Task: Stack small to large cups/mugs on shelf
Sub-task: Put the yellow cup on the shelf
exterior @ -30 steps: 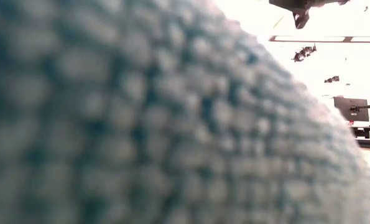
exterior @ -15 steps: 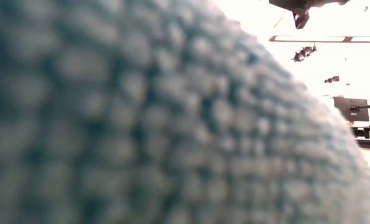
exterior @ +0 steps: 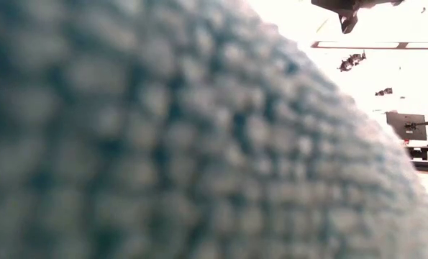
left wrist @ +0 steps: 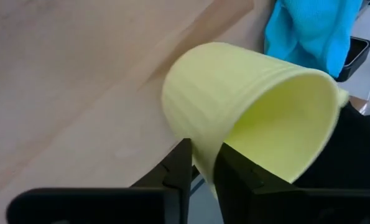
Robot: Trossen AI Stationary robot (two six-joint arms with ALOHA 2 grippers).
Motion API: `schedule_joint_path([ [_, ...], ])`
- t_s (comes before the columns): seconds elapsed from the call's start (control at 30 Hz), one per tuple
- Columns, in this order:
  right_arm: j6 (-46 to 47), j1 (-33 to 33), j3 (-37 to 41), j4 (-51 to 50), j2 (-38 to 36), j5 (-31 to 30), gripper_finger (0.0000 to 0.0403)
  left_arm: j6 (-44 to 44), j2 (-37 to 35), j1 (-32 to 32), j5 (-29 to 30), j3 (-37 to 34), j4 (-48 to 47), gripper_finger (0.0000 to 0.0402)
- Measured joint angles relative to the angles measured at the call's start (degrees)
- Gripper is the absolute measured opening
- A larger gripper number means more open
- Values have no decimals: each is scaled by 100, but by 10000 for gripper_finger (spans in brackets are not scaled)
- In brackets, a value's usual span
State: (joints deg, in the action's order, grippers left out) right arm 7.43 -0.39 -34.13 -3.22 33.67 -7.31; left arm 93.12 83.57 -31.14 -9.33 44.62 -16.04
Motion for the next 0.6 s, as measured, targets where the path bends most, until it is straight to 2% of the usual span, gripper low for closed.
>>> schedule_joint_path([
  [0.6,42,0,0,0,0,0,57,-135,0,0,250,0,-217,6],
])
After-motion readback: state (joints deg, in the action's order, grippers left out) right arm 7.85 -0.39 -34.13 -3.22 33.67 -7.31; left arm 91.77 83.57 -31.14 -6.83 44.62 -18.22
